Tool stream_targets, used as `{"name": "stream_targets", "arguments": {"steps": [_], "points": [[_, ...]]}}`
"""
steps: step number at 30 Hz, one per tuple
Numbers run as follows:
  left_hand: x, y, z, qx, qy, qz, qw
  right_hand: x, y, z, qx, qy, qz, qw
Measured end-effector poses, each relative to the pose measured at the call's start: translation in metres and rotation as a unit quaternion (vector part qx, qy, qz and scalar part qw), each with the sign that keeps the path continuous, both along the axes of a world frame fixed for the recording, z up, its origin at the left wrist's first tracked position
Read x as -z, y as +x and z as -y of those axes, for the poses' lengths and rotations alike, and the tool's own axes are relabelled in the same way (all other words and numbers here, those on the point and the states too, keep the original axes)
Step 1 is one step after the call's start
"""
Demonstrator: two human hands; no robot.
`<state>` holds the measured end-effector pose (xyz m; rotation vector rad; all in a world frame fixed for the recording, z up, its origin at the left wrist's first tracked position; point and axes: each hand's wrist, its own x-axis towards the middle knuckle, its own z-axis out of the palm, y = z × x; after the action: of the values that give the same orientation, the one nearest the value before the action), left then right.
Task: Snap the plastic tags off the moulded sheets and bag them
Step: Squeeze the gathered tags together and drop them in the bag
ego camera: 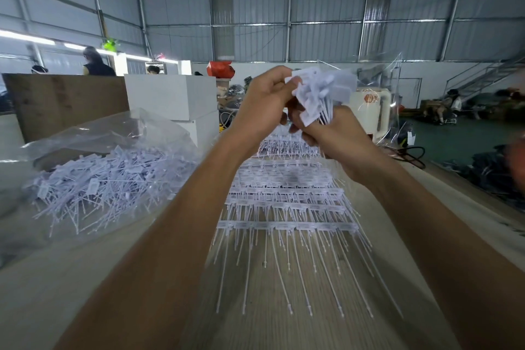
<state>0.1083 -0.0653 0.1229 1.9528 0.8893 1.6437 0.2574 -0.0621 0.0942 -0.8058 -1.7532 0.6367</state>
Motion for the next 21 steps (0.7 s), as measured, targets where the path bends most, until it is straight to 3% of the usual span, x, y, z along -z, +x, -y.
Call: {"name": "stream_targets", "arguments": {"steps": [4, 9, 14, 17, 21], "points": [[0.0, -0.001, 0.002, 0.032, 0.024, -0.045, 0.998, 0.003, -0.004, -0.003, 0.01, -0.041, -0.01, 0.999], [0.002, -0.004, 0.004, 0.053, 0.028, -0.06, 0.996, 0.002, -0.003, -0.004, -0.057, -0.087, -0.049, 0.993], [0.007, 0.001, 0.004, 0.073, -0.031, -0.146, 0.986, -0.001, -0.004, -0.006, -0.027, -0.106, -0.118, 0.987], [0.013, 0.008, 0.001, 0.067, -0.062, -0.148, 0.985, -0.002, -0.001, -0.004, -0.005, -0.095, -0.105, 0.99], [0.014, 0.012, 0.004, 0.117, -0.081, -0.118, 0.983, 0.004, -0.007, -0.005, 0.028, -0.046, -0.011, 0.998]]}}
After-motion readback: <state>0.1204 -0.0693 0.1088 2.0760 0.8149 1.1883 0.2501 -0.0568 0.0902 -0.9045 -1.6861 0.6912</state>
